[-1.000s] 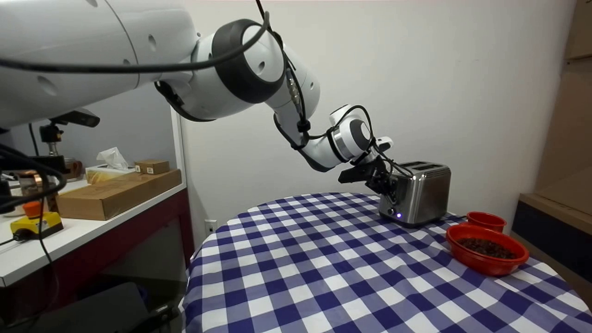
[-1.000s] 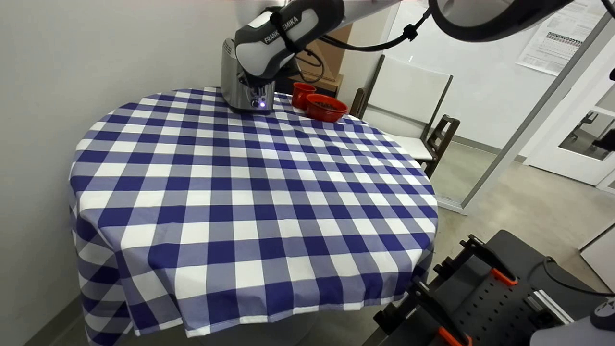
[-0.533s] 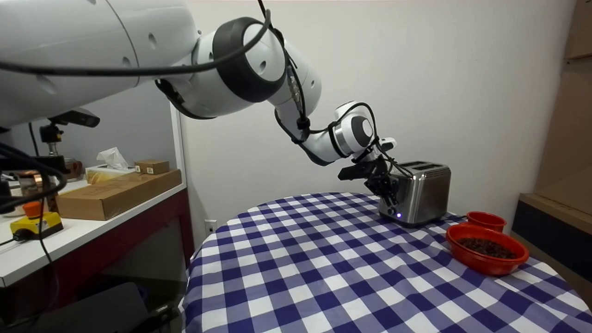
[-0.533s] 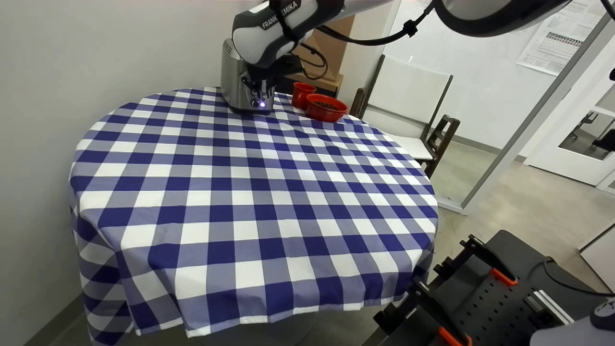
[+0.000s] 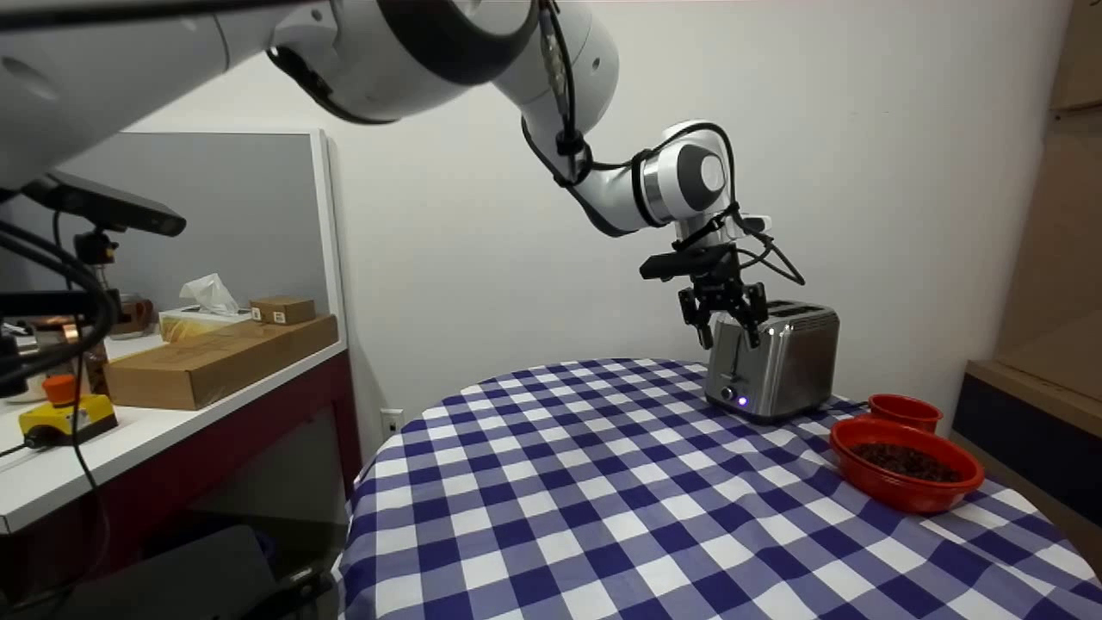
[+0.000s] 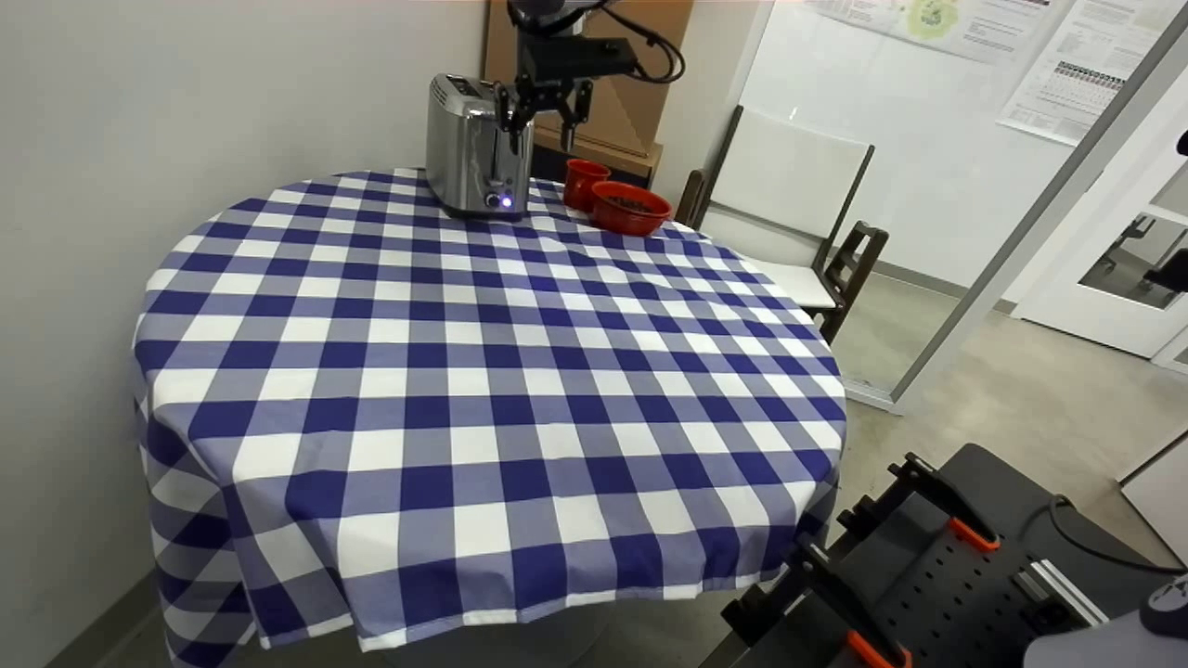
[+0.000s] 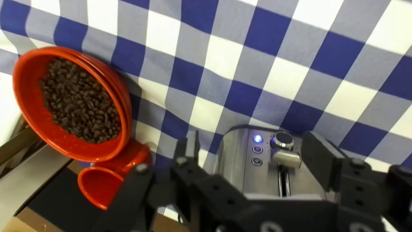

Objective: Push down the switch of the toaster

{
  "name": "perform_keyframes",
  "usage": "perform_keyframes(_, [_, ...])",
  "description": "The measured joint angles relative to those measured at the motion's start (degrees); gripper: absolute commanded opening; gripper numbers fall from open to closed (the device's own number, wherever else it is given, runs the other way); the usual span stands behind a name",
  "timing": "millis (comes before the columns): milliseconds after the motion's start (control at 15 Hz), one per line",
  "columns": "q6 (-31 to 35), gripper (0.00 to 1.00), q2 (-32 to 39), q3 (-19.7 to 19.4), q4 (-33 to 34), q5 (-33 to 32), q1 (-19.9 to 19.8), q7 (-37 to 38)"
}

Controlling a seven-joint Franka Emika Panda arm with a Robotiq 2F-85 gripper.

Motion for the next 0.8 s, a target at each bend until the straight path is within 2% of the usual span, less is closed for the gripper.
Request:
perform_keyframes(200, [-5.5, 1.00, -7.2, 2.9, -8.0, 2.3, -2.0, -4.8])
perform_keyframes(467, [-11.7, 1.00, -16.0, 4.9, -19.0, 5.1, -3.3, -6.2])
perform_keyframes(800, [-12.9, 1.00, -27.0, 5.3, -32.2, 5.3, -4.0, -8.8])
